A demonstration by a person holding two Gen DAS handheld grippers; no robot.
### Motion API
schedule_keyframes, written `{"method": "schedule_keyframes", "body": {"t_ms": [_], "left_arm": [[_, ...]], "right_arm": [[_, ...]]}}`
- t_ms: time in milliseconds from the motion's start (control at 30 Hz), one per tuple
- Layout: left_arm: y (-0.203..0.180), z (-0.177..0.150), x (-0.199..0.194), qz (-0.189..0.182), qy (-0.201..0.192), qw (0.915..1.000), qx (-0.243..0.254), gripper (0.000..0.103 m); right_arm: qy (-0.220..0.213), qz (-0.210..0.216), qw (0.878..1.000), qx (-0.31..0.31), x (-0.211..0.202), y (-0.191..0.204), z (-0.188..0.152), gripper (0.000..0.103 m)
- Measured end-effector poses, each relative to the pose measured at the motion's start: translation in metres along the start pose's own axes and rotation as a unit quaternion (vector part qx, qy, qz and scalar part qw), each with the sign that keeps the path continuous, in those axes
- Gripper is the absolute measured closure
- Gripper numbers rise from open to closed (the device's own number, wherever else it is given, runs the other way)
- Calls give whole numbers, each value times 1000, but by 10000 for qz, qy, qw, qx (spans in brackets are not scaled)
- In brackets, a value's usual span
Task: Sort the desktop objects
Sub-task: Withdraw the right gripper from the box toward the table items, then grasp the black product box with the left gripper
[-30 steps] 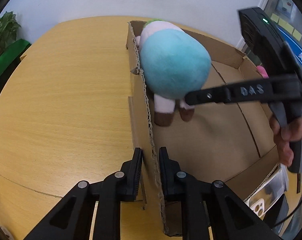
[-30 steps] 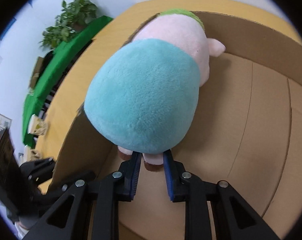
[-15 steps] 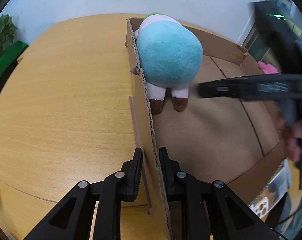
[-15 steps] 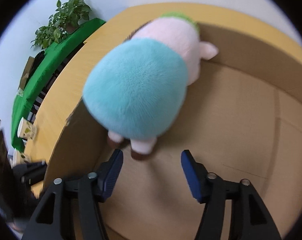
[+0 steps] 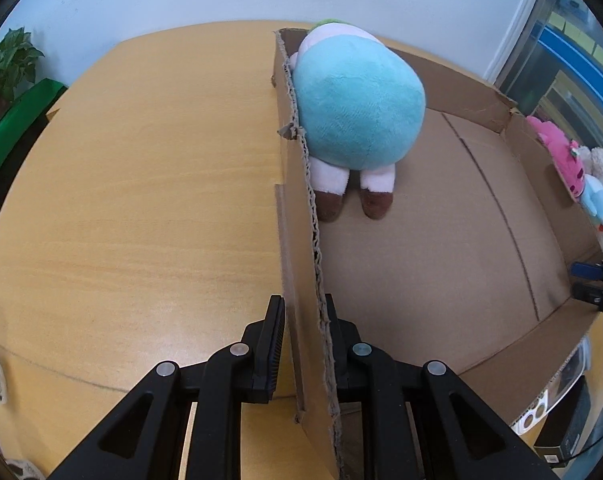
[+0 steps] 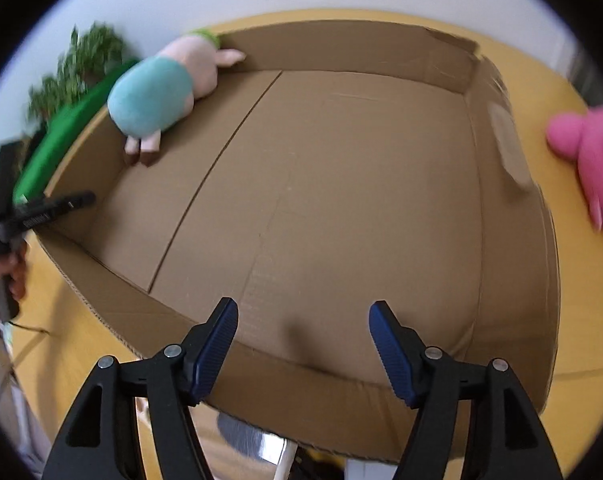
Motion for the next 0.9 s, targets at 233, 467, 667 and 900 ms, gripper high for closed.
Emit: {"method": "schedule_keyframes", "body": {"t_ms": [233, 467, 667, 900], "left_arm": [[3, -18, -62, -162, -416, 9979, -473, 80], [-45, -116, -154, -1066, -684, 9919, 78, 31], [-100, -201, -137, -1979, 243, 9798, 169, 31], [-106, -236, -105, -2200, 747, 9726, 90, 32]], "right_arm": [[-859, 188, 9953, -401, -73, 5, -26, 35], [-826, 1239, 9863, -713, -104, 20, -134, 25], [-626, 1430, 9870, -395, -62, 60, -171, 21], [-744, 1702, 9732, -1355, -56, 128, -167, 23]]}}
Point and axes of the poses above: each gripper's, at about its wrist camera, not at the fingertips, and x roughly the way its jaws point, y to its left, z to its top, the point moved 5 cm from there along x, roughly the way its jaws point, and after that the axes turned 12 degrees about -x, right-handed, at the moved point
